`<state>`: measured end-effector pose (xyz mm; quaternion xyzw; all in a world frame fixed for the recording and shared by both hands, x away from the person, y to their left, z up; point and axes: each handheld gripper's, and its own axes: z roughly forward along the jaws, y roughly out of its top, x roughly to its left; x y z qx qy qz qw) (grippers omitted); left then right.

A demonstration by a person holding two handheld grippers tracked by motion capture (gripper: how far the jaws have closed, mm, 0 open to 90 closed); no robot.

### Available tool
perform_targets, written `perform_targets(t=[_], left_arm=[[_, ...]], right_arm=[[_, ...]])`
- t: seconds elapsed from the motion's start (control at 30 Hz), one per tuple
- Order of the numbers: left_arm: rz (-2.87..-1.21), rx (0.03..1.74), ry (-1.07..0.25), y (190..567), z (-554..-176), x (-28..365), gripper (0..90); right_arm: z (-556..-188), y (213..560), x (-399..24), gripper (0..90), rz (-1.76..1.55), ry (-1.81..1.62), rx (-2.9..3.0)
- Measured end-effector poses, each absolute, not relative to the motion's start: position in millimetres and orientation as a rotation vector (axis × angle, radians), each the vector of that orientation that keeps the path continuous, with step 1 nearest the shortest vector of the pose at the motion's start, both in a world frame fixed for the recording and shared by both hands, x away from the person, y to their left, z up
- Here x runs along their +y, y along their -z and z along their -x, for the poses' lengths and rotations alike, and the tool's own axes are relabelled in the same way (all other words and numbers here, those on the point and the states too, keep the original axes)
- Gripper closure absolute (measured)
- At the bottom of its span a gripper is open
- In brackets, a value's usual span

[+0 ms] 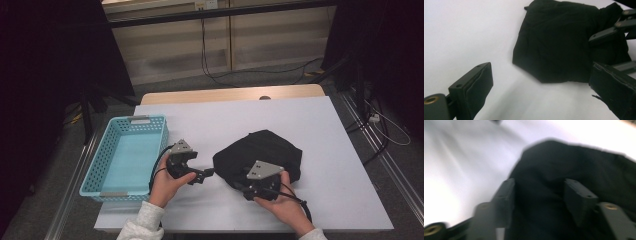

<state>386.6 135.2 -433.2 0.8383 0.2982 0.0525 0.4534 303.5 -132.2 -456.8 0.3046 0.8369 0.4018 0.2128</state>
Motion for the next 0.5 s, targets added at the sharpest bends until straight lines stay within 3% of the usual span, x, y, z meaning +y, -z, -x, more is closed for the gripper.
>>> perform_targets(t=[0.07,0.13,0.17,0.5], left_arm=[[-2.071,0.739,-0.129,434.8,-386.3,134.8,5.4],[-2.074,0.737,-0.133,434.9,-385.5,134.0,5.7],[-2.077,0.731,-0.136,434.7,-385.2,133.5,6.1],[-2.080,0.720,-0.137,433.4,-385.2,129.6,7.0]], right_arm=[[-307.9,467.6,-131.1,61.3,-0.873,-1.051,2.318],[-309.0,465.9,-134.8,82.8,-0.887,-1.078,2.318],[-309.1,464.5,-137.2,87.0,-0.893,-1.101,2.315],[-306.0,418.1,-178.7,88.9,-1.001,-1.308,2.122]])
